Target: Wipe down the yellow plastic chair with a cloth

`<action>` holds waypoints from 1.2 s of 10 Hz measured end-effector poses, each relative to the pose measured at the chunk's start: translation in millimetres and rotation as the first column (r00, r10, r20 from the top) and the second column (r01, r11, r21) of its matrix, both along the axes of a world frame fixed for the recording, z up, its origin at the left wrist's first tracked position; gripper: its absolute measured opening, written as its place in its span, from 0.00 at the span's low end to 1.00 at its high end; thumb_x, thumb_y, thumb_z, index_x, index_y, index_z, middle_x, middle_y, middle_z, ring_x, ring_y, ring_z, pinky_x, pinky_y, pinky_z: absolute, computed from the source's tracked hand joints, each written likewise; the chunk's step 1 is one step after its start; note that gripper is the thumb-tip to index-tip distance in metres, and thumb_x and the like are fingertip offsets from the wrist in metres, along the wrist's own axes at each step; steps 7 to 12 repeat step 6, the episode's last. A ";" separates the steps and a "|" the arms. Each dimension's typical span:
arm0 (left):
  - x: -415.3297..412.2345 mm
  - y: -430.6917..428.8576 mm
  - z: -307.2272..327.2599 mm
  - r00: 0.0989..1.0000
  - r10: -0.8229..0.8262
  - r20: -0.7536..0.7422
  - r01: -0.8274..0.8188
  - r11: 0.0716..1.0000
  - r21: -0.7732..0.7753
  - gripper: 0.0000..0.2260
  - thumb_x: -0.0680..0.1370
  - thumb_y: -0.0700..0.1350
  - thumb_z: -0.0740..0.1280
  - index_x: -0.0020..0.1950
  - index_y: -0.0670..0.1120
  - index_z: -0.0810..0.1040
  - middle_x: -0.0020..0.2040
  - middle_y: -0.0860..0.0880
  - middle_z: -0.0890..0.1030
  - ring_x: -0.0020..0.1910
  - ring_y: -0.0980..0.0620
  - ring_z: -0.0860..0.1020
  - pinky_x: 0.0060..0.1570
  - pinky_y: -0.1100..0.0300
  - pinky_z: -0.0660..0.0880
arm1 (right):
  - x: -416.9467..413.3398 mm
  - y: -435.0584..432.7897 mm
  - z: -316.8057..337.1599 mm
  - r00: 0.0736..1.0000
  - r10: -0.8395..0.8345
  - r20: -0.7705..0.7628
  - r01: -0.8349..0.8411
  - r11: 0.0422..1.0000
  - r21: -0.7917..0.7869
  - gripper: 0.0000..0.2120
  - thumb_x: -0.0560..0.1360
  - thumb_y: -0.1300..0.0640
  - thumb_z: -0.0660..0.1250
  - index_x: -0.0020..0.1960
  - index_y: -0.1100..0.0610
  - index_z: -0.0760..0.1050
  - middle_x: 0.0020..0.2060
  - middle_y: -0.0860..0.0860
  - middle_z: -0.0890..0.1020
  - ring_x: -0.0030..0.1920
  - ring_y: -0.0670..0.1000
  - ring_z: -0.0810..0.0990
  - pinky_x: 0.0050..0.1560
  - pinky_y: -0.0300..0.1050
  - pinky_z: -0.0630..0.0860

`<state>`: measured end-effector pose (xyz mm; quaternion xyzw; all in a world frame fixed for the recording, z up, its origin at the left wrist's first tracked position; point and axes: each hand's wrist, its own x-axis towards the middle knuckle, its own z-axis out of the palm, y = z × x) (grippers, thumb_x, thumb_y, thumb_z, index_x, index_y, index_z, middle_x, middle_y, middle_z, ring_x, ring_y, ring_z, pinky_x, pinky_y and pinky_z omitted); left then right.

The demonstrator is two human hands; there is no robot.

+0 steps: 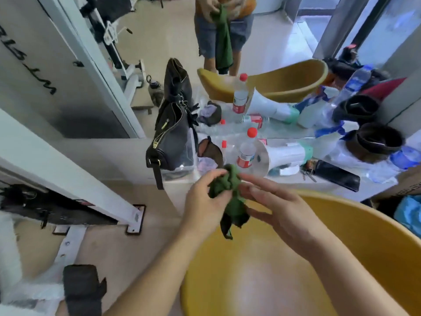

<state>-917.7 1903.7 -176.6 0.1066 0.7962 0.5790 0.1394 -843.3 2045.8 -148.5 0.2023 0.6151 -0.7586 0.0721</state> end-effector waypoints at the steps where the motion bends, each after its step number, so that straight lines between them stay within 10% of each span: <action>1: -76.4 10.9 -10.4 0.999 0.017 0.036 -0.019 0.998 0.065 0.19 0.73 0.34 0.65 0.47 0.60 0.77 0.47 0.59 0.80 0.45 0.61 0.78 0.47 0.64 0.76 | -32.8 8.7 -24.8 0.987 -0.158 0.033 0.158 0.987 0.025 0.19 0.76 0.58 0.66 0.61 0.39 0.78 0.58 0.44 0.82 0.58 0.46 0.80 0.58 0.52 0.77; 3: -208.6 60.3 -80.0 0.990 0.024 0.138 0.002 0.984 -0.180 0.22 0.71 0.44 0.68 0.65 0.52 0.73 0.59 0.46 0.77 0.58 0.44 0.77 0.56 0.49 0.77 | -65.7 5.2 -85.3 0.930 -0.310 0.196 0.323 0.946 -0.036 0.18 0.77 0.64 0.64 0.60 0.46 0.79 0.58 0.49 0.82 0.55 0.51 0.83 0.56 0.54 0.79; 4: -220.4 68.7 -125.7 0.978 -0.104 0.183 0.177 0.875 -0.451 0.31 0.76 0.43 0.64 0.77 0.52 0.56 0.73 0.45 0.64 0.67 0.41 0.69 0.63 0.47 0.71 | -77.4 4.7 -110.0 0.891 -0.372 0.258 0.389 0.921 -0.017 0.17 0.76 0.67 0.64 0.59 0.50 0.79 0.56 0.52 0.82 0.55 0.55 0.82 0.55 0.55 0.78; 5: -195.1 57.6 -155.9 0.934 -0.315 0.169 0.351 0.720 -0.598 0.28 0.76 0.38 0.61 0.76 0.51 0.60 0.74 0.47 0.64 0.67 0.42 0.70 0.59 0.51 0.72 | -83.6 5.0 -129.2 0.867 -0.393 0.306 0.407 0.913 0.019 0.16 0.77 0.68 0.62 0.58 0.52 0.79 0.55 0.53 0.82 0.54 0.56 0.82 0.51 0.51 0.78; 12: -168.2 43.6 -162.0 0.940 -0.254 0.228 0.339 0.762 -0.551 0.20 0.78 0.40 0.60 0.70 0.50 0.69 0.67 0.46 0.74 0.59 0.42 0.76 0.52 0.52 0.75 | -84.4 3.2 -139.3 0.864 -0.363 0.350 0.344 0.932 0.116 0.15 0.78 0.67 0.61 0.55 0.50 0.79 0.53 0.53 0.83 0.51 0.55 0.82 0.49 0.48 0.78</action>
